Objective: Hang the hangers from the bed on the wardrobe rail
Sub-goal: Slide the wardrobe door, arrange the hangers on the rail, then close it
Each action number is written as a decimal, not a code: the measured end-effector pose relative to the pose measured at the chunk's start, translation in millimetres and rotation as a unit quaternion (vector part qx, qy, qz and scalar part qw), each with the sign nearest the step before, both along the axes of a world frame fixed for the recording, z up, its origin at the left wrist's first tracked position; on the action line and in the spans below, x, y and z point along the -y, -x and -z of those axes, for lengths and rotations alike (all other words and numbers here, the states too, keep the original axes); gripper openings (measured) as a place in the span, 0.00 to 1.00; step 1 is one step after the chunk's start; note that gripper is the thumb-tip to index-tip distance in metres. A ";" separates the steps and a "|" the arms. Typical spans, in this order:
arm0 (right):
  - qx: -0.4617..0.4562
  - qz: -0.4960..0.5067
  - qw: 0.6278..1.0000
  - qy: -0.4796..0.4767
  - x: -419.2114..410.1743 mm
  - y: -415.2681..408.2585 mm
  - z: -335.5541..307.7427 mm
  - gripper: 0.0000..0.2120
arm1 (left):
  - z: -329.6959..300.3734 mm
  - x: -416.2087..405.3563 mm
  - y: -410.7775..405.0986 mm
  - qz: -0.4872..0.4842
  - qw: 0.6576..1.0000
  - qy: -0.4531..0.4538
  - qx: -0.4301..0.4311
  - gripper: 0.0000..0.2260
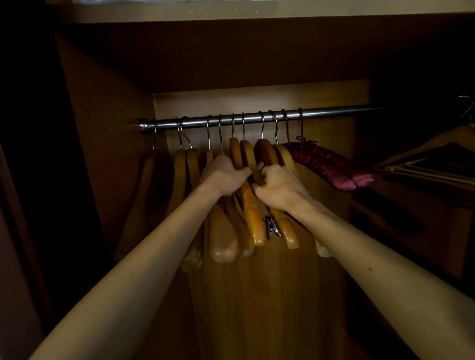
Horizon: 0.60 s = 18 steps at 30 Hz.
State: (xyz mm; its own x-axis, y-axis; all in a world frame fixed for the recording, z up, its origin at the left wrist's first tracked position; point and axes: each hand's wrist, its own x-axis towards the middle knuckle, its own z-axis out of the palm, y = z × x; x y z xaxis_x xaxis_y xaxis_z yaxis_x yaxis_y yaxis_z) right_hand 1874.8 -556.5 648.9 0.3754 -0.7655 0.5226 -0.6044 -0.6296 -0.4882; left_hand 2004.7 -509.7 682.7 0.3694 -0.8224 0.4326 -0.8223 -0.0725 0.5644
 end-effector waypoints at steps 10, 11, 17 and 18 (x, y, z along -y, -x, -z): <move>-0.007 0.036 0.999 0.038 -34.5 20.7 11.0 0.07 | 10.9 -47.1 20.6 -0.007 1.000 0.013 0.016 0.09; -0.001 0.037 0.999 0.037 -40.3 27.0 14.3 0.08 | 13.2 -53.7 23.1 -0.030 0.998 0.024 0.039 0.07; 0.052 -0.005 0.999 0.010 -84.8 72.4 47.3 0.11 | 48.7 -91.4 52.3 -0.074 0.949 0.154 0.265 0.21; 0.064 -0.019 0.998 0.006 -90.3 79.3 54.3 0.10 | 55.9 -97.3 59.2 -0.054 0.939 0.180 0.289 0.19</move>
State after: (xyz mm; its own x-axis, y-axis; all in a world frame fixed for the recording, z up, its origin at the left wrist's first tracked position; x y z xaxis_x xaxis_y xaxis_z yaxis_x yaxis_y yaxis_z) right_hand 1795.5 -466.3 594.6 0.3331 -0.7459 0.5767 -0.5134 -0.6566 -0.5526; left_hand 1945.5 -412.4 626.7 0.0598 -0.5550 0.8297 -0.9975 -0.0634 0.0295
